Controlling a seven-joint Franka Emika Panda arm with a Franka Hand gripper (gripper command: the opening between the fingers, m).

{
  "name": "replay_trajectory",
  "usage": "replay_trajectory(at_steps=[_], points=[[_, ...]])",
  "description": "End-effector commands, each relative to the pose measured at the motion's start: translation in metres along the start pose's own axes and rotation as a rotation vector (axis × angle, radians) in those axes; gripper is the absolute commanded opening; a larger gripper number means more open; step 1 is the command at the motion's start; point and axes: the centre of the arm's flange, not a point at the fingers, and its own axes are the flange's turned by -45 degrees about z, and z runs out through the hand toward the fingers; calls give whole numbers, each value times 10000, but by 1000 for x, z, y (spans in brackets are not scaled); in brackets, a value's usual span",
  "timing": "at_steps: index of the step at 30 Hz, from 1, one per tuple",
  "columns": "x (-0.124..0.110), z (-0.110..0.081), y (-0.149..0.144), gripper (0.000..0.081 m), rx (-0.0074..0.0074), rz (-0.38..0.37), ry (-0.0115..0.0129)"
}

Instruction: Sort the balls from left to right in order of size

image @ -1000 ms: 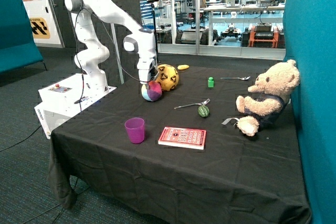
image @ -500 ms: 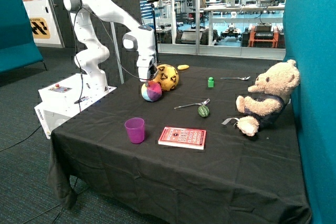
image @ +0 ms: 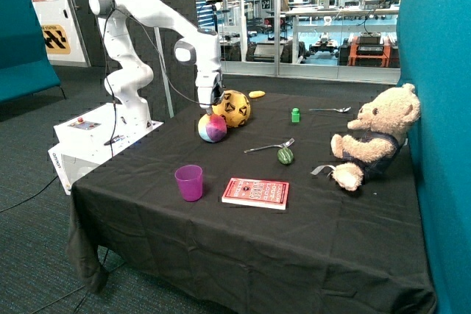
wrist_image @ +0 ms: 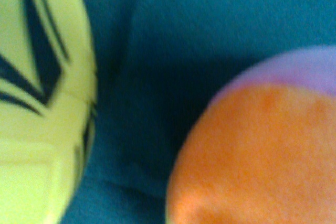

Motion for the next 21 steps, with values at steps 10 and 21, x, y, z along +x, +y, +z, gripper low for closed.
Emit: replay_trajectory(at_steps=[10, 21], points=[[35, -38, -49, 661, 28, -1772, -17], [38, -53, -106, 603, 30, -3534, -15]])
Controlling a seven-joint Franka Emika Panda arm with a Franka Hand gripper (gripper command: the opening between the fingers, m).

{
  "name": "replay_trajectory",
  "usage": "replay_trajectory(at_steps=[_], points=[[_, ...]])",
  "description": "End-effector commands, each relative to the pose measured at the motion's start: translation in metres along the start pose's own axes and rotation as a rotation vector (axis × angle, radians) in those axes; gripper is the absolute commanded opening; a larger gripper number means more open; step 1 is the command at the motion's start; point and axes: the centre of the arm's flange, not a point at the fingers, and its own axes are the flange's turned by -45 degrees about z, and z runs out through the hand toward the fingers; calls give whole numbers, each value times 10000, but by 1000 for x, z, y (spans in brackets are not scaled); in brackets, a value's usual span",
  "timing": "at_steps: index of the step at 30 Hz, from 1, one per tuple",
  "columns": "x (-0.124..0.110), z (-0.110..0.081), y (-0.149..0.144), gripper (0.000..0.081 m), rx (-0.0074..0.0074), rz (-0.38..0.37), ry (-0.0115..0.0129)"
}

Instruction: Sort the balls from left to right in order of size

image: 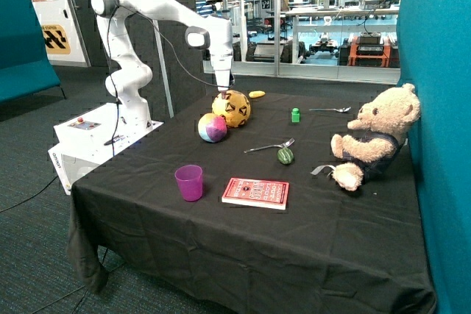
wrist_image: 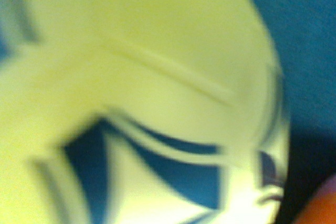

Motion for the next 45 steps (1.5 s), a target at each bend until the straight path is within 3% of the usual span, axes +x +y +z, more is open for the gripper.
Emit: replay_trajectory(at_steps=[1, 16, 21, 23, 26, 36, 37, 38, 39, 45], points=[[16, -14, -43, 620, -1, -1465, 27], [40, -23, -104, 658, -4, -3612, 27], [47, -26, -120, 549, -5, -4457, 27], [49, -26, -124, 658, -5, -4669, 27], [50, -26, -128, 681, -5, -4865, 27], [39, -17, -149, 417, -6, -5560, 27], [37, -16, -151, 613, -7, -5687, 27], [36, -15, -153, 710, -7, -5759, 27], [35, -15, -155, 759, -7, -5809, 27], [32, -11, -163, 807, -7, -6052, 27]])
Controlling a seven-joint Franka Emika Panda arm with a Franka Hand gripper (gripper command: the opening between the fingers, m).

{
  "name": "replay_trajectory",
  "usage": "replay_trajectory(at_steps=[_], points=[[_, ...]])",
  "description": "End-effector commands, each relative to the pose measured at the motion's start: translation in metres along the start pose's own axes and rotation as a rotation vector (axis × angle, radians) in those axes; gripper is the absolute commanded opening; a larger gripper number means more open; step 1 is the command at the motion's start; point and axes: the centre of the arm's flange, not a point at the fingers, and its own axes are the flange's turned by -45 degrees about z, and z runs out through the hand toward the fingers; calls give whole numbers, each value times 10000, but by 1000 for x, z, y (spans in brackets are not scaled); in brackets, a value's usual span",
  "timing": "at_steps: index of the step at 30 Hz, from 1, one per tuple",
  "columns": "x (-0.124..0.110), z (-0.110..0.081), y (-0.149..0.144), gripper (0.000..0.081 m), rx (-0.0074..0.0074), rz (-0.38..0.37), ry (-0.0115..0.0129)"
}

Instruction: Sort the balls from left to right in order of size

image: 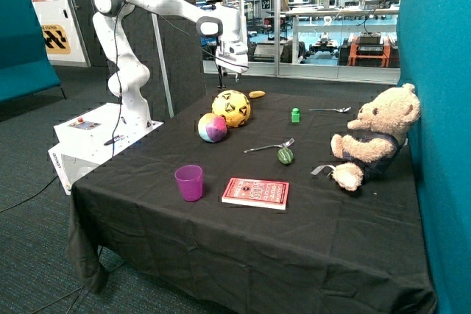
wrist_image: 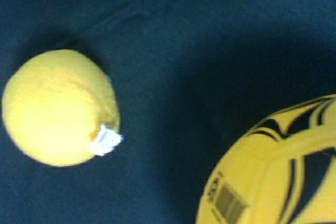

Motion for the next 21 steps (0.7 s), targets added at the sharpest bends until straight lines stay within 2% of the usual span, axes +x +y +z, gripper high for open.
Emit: replay_trajectory(at_steps=[1, 7, 12, 14, 21], points=[[2, 7, -20, 807, -82, -627, 104], [3, 10, -27, 808, -83, -784, 103], [2, 17, -38, 697, -84, -993, 102], [2, 20, -46, 612, -86, -1220, 101], [5, 24, -62, 454, -88, -1690, 99]])
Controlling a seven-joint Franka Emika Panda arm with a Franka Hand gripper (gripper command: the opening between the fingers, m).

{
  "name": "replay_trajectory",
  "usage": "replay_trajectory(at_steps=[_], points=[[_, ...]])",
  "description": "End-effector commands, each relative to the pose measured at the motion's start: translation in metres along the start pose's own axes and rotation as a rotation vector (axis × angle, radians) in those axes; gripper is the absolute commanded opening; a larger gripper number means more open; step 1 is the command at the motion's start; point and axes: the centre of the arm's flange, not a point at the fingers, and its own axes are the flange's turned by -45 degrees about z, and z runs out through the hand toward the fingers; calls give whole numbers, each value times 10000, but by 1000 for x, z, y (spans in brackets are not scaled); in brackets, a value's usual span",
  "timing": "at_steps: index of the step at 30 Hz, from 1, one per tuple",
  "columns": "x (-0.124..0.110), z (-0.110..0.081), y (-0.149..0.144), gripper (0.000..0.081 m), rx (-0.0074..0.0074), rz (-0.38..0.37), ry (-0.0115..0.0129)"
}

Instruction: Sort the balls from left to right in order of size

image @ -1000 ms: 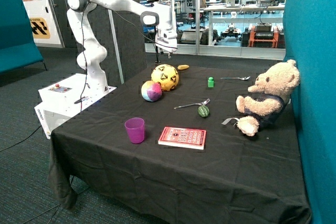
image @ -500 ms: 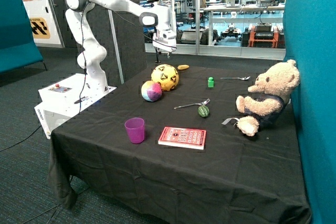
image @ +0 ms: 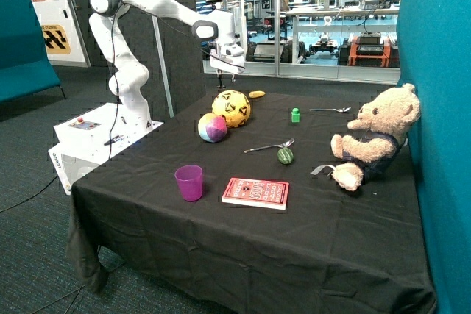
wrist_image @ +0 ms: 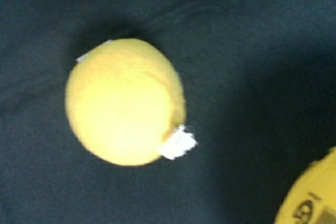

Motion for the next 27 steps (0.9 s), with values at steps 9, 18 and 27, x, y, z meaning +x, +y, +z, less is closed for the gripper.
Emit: replay_trajectory(at_steps=[9, 18, 27], points=[[3, 17, -33, 363, -7, -699, 27], [-1, 35, -37, 754, -7, -647, 27], [4, 49, -42, 808, -7, -687, 27]])
